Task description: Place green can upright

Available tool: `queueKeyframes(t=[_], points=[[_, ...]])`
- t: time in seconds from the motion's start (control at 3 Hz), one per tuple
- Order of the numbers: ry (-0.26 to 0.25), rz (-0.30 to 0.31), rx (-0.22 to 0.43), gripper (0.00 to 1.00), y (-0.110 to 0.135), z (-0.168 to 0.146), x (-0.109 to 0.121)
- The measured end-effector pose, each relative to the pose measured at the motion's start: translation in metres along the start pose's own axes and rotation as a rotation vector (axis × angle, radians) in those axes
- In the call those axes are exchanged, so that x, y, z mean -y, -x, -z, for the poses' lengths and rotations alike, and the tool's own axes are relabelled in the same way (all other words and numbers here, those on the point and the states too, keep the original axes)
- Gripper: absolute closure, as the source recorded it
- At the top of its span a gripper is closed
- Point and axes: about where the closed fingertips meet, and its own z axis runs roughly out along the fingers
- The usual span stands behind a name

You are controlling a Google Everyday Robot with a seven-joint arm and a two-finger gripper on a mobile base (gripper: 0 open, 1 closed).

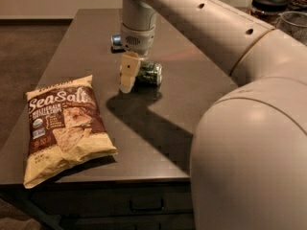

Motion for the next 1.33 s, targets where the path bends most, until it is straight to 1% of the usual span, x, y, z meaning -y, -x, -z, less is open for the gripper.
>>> queueKeyframes(t=[0.33, 0.67, 1.0, 1.33], points=[[0.013, 0.011, 0.0, 0.17, 0.007, -0.007, 0.0], [0.024, 0.013, 0.005, 0.41, 0.011, -0.012, 0.0], [0.03, 0.006, 0.06, 0.72, 0.014, 0.0, 0.003], [0.035, -0.01, 0.148, 0.95, 0.012, 0.022, 0.006]])
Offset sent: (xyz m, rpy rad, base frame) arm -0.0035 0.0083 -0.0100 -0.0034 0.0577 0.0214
